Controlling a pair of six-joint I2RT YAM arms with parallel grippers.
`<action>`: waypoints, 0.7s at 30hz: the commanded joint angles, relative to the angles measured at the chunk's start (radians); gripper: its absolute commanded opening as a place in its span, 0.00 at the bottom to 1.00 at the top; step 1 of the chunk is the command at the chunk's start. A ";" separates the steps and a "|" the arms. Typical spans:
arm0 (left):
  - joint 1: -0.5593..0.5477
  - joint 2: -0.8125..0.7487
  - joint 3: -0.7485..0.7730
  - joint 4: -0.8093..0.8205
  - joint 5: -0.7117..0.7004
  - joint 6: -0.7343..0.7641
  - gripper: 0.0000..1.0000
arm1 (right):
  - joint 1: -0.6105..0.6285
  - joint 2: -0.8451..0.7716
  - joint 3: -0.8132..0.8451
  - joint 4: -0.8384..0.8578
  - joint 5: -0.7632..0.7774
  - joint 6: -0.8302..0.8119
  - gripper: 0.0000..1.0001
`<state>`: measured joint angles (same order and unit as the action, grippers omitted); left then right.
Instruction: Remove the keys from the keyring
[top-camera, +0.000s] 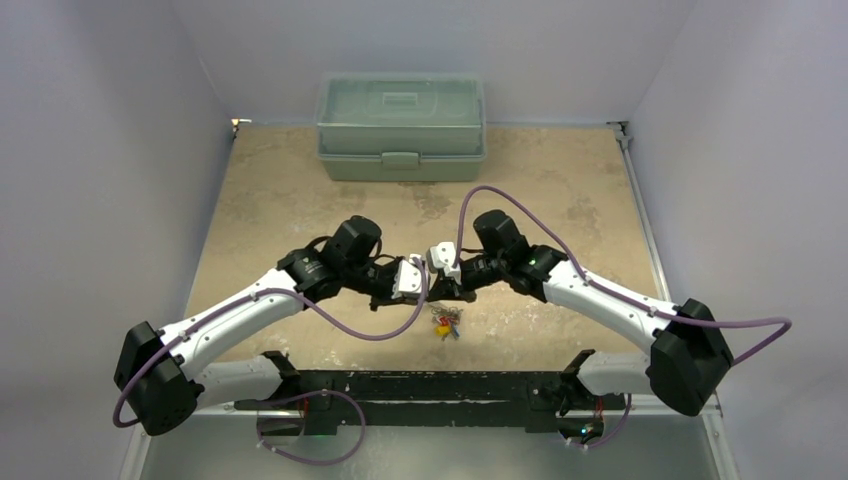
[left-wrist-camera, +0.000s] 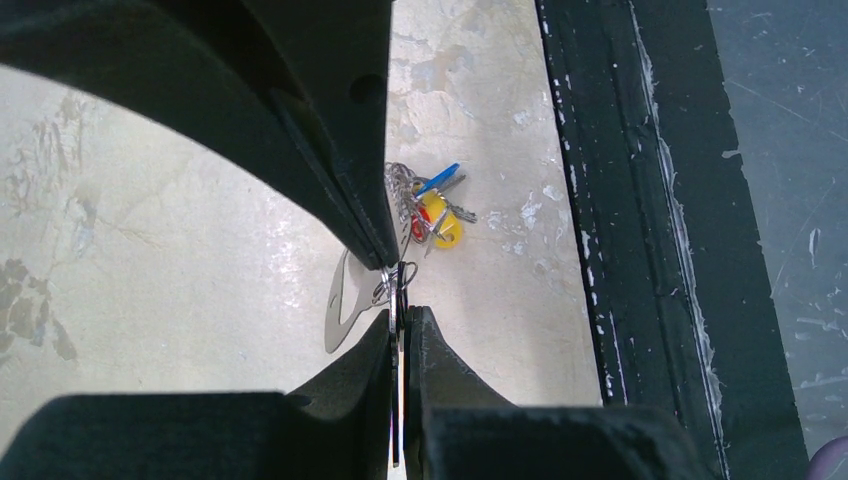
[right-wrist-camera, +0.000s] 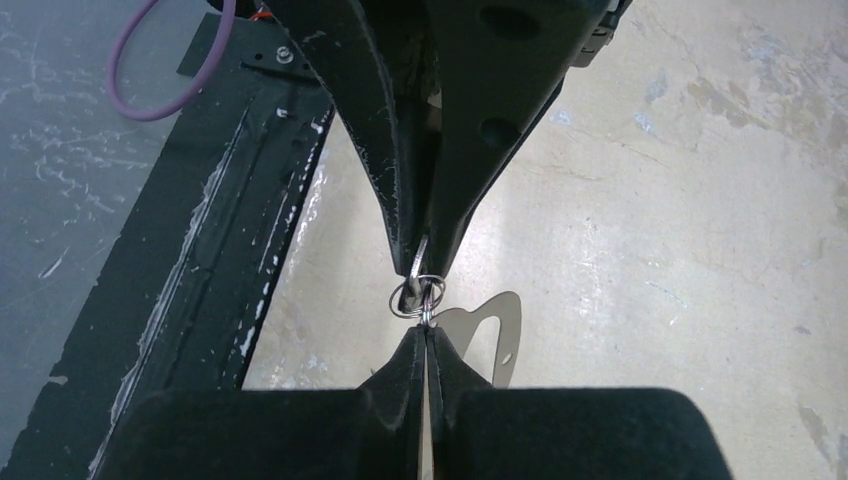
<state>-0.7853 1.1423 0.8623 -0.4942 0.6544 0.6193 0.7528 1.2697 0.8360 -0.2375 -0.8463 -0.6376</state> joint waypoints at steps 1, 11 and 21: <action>0.031 -0.027 0.009 0.028 0.028 -0.039 0.00 | 0.006 -0.031 -0.026 0.091 0.011 0.079 0.00; 0.051 -0.008 -0.027 0.014 0.046 -0.122 0.00 | -0.024 -0.049 -0.062 0.226 0.048 0.238 0.00; 0.075 0.007 -0.066 0.025 0.043 -0.157 0.00 | -0.036 -0.053 -0.072 0.285 0.084 0.306 0.00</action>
<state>-0.7174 1.1442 0.8124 -0.4938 0.6697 0.4973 0.7231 1.2495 0.7727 -0.0360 -0.7830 -0.3874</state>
